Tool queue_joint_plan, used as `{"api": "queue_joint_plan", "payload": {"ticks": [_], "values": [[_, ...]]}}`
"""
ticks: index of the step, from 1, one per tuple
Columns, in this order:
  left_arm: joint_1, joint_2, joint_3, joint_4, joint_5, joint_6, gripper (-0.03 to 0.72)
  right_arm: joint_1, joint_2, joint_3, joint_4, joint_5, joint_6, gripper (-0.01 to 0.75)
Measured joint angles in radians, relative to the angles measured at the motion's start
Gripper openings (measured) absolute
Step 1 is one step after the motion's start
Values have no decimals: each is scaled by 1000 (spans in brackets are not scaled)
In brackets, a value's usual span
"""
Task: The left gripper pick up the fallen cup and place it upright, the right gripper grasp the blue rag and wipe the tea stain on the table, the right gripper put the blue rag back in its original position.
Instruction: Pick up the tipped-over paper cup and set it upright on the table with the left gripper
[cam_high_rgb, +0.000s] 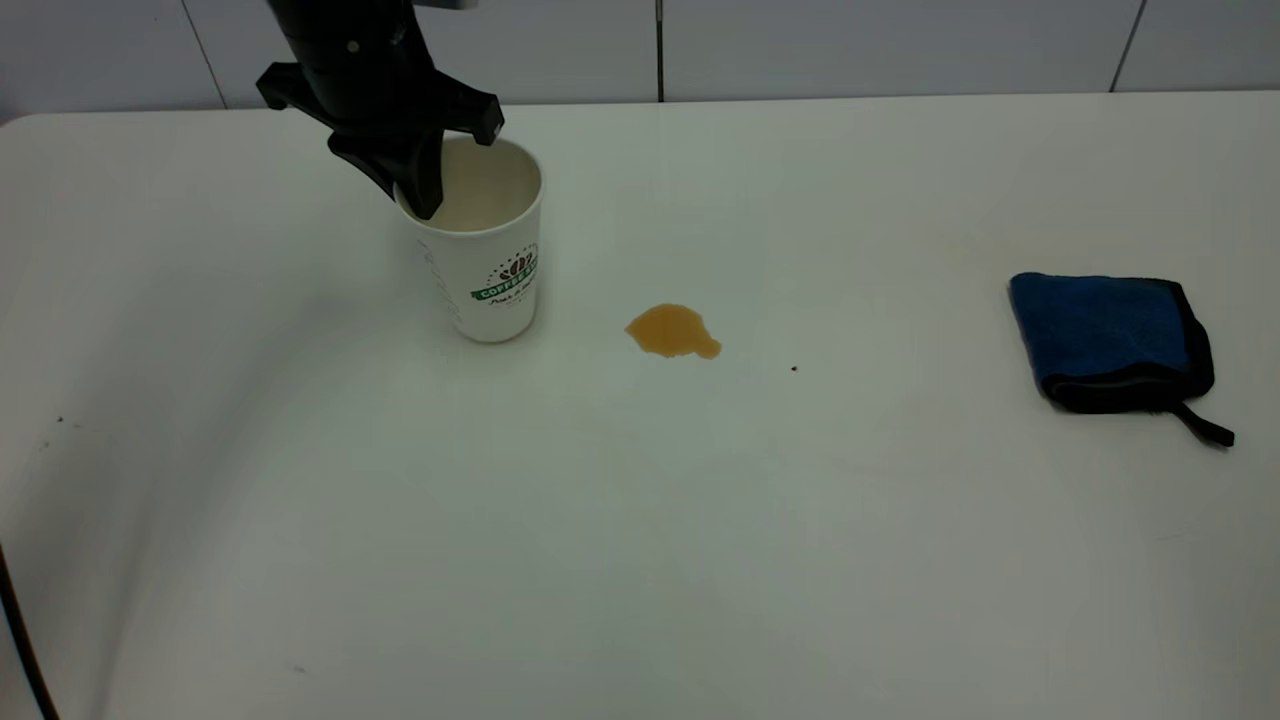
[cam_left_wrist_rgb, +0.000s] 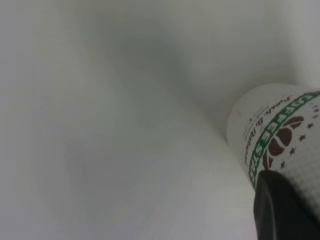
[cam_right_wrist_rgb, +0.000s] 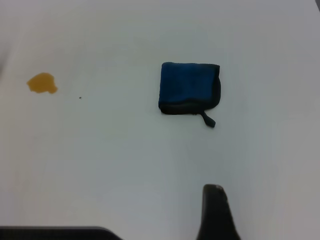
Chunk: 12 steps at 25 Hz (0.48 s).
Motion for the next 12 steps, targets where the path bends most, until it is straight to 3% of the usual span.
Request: {"api": "queue_joint_plan", "payload": {"ticks": [8, 12], "values": [[1, 22, 0, 4, -20, -7, 15, 0, 0, 0, 5, 0, 0, 550], [1, 25, 0, 5, -23, -7, 65, 0, 0, 0, 5, 0, 0, 550]]}}
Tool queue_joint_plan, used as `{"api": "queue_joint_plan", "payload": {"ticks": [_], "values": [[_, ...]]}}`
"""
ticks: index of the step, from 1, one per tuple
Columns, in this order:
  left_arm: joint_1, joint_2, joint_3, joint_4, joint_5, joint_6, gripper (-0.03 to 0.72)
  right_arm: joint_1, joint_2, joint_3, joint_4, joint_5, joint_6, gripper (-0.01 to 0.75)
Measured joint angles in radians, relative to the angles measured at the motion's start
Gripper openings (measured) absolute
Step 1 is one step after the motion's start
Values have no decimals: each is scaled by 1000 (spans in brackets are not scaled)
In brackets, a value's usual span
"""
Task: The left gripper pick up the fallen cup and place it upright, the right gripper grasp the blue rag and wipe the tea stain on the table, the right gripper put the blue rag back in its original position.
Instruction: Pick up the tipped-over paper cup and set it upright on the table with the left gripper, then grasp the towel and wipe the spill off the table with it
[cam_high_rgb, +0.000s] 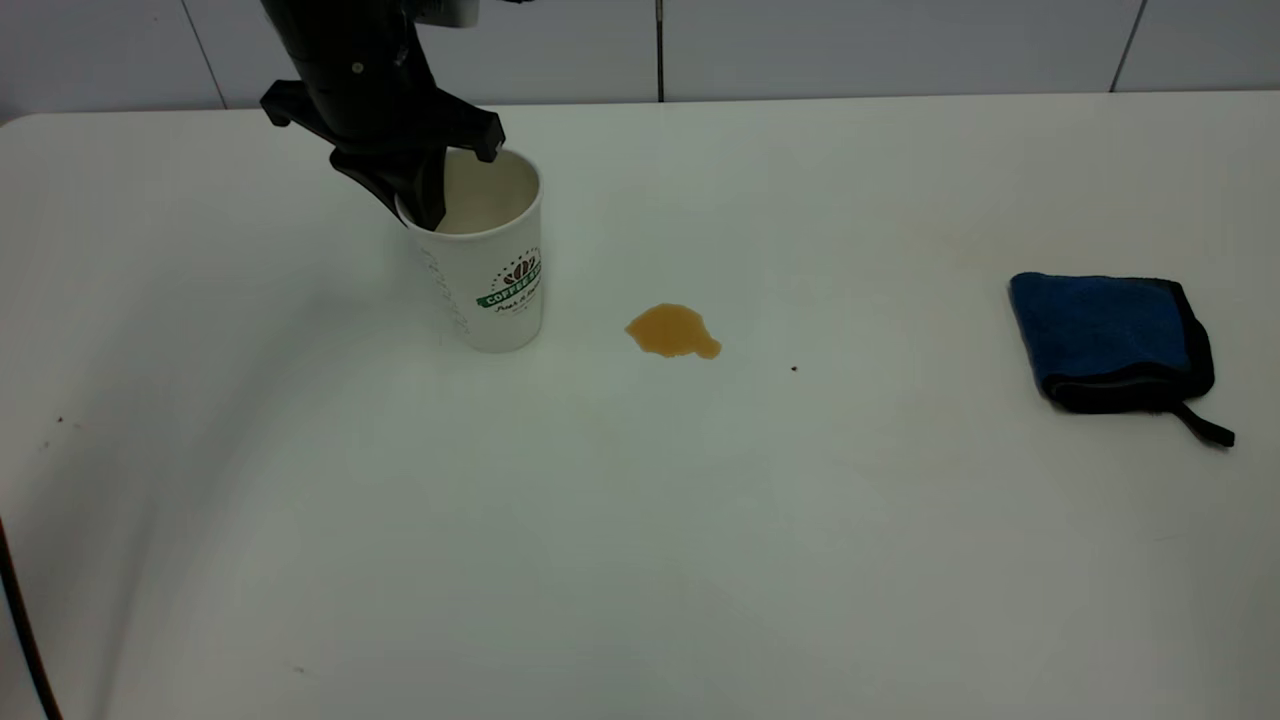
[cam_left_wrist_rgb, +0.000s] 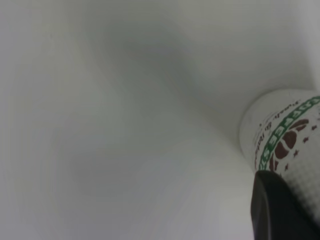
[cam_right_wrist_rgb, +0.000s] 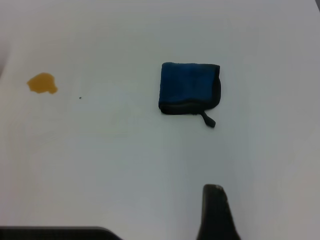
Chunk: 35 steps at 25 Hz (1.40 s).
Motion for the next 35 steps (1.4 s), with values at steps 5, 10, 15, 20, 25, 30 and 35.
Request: {"api": "queue_joint_plan", "payload": {"ticks": [5, 10, 15, 20, 25, 30, 35], "values": [[0, -3, 0, 1, 2, 0, 307, 0, 0, 0, -5, 0, 0, 550], [0, -85, 0, 4, 0, 1, 511, 0, 0, 0, 0, 0, 0, 550], [0, -240, 0, 4, 92, 1, 549, 0, 0, 0, 0, 0, 0, 550], [0, -482, 0, 5, 277, 1, 549, 0, 0, 0, 0, 0, 0, 550], [-3, -709, 9, 8, 543, -4, 549, 0, 0, 0, 0, 0, 0, 550], [-8, -911, 138, 46, 543, -11, 549, 0, 0, 0, 0, 0, 0, 550], [-9, -1152, 429, 51, 543, -15, 549, 0, 0, 0, 1, 0, 0, 550]]}}
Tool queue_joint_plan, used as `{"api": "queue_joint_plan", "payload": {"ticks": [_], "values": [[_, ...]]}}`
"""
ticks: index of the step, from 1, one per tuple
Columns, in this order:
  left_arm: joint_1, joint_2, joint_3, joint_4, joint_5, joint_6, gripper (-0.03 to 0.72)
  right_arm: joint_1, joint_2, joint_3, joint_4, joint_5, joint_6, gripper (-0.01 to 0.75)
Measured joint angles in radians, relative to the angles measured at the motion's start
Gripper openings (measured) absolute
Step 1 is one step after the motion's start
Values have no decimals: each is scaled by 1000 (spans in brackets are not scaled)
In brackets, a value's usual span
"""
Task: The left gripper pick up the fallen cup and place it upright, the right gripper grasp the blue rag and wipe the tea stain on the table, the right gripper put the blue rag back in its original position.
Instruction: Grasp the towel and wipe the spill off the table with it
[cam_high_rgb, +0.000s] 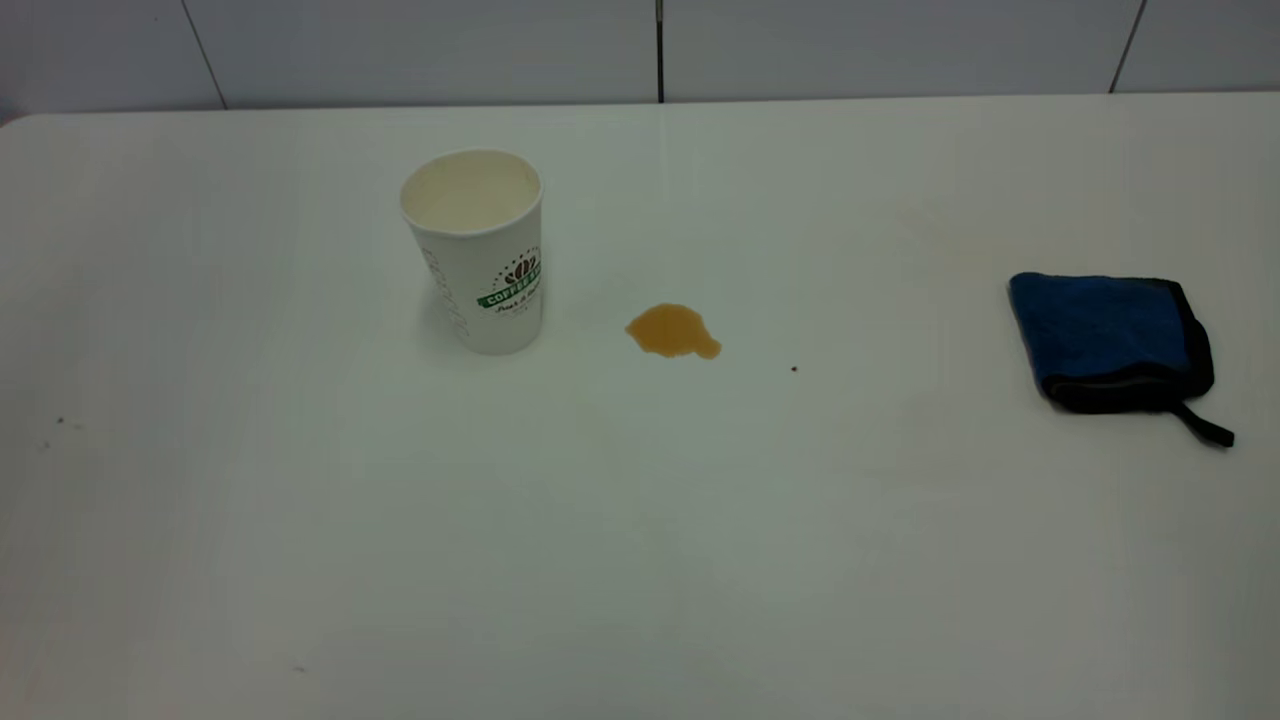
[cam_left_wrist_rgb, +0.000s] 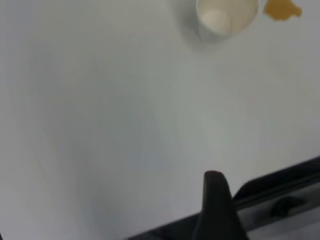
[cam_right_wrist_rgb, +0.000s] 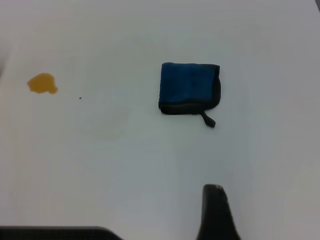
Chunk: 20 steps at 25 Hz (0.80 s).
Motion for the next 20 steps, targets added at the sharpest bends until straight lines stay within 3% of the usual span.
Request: {"api": "queue_joint_plan", "payload": {"ticks": [4, 11, 16, 20], "values": [[-1, -207, 301, 5, -5, 0, 549, 0, 0, 0, 0, 0, 0, 550], [-2, -475, 650, 5, -41, -6, 549, 0, 0, 0, 0, 0, 0, 550], [-2, -660, 810, 5, -72, -13, 548, 0, 0, 0, 0, 0, 0, 550], [-2, -810, 829, 6, -67, -12, 548, 0, 0, 0, 0, 0, 0, 550]]}}
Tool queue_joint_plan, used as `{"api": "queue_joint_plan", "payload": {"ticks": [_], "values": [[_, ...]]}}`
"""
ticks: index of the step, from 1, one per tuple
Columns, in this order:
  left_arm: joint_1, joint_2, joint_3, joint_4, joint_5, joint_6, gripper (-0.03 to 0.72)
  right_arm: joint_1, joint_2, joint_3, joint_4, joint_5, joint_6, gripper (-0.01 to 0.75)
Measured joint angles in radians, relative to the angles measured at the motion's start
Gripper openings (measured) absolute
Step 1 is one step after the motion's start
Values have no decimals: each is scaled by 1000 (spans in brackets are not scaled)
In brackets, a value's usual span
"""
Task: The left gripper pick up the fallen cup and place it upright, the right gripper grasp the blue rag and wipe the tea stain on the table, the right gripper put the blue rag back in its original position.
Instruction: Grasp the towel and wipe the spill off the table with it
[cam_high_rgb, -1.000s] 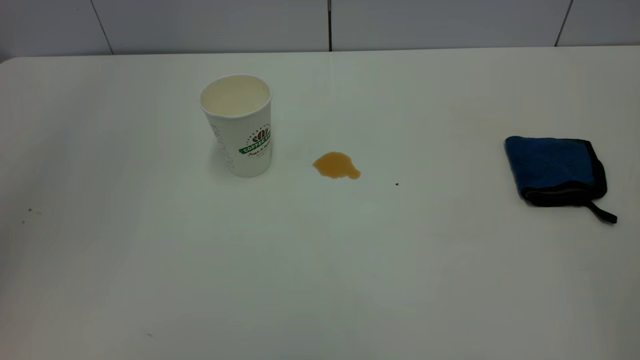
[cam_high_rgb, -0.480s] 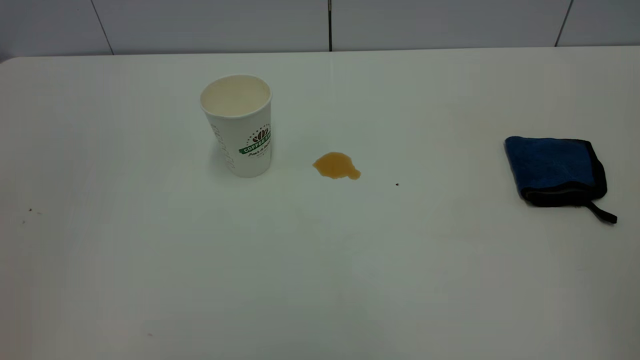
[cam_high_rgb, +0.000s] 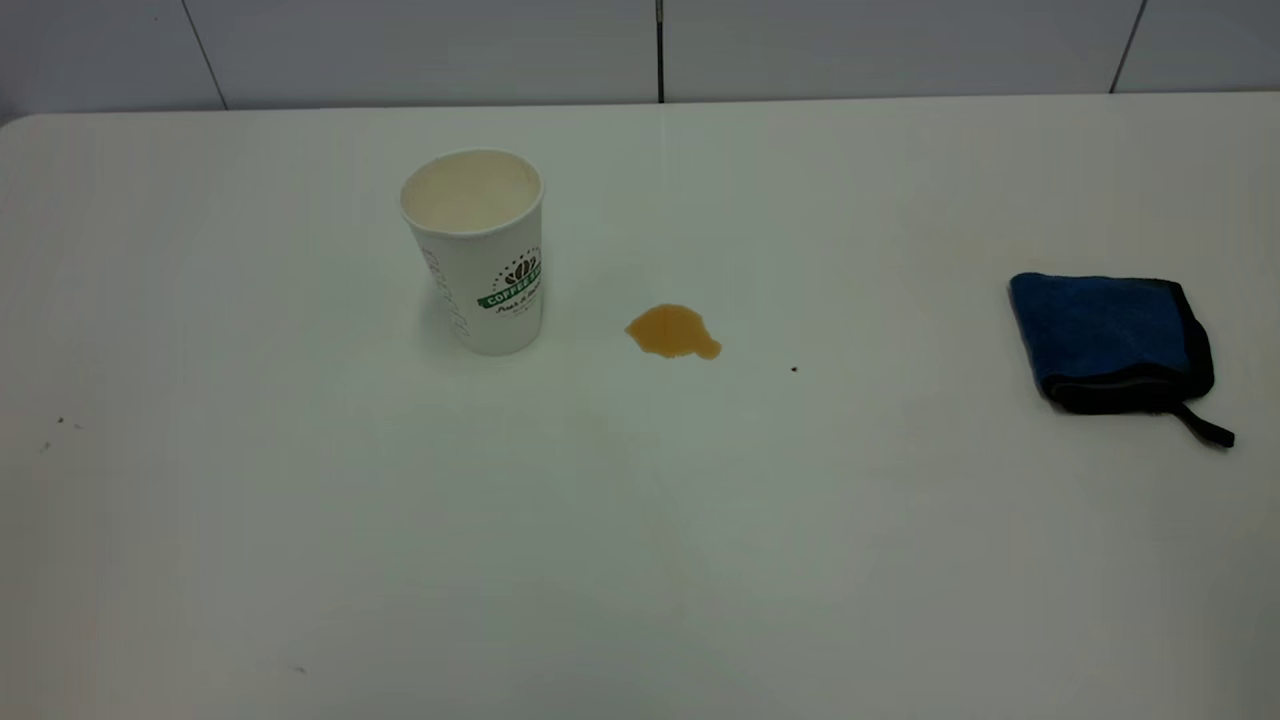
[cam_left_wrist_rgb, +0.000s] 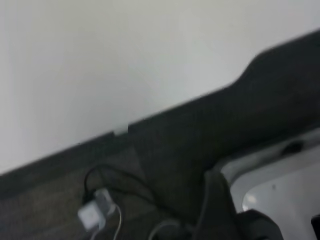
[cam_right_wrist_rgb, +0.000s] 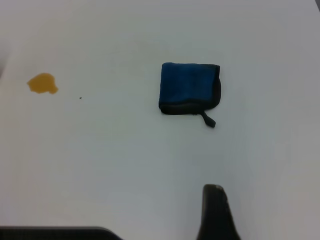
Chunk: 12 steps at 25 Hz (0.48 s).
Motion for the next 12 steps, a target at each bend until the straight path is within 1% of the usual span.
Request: {"api": "queue_joint_plan", "payload": {"ticks": [4, 6, 8, 12], "values": [[2, -163, 1, -1, 5, 0, 548, 0, 0, 0, 0, 0, 0, 550], [24, -239, 1, -1, 10, 0, 548, 0, 0, 0, 0, 0, 0, 550], [71, -313, 1, -1, 13, 0, 548, 0, 0, 0, 0, 0, 0, 550], [193, -426, 1, -1, 16, 0, 548, 0, 0, 0, 0, 0, 0, 550]]}}
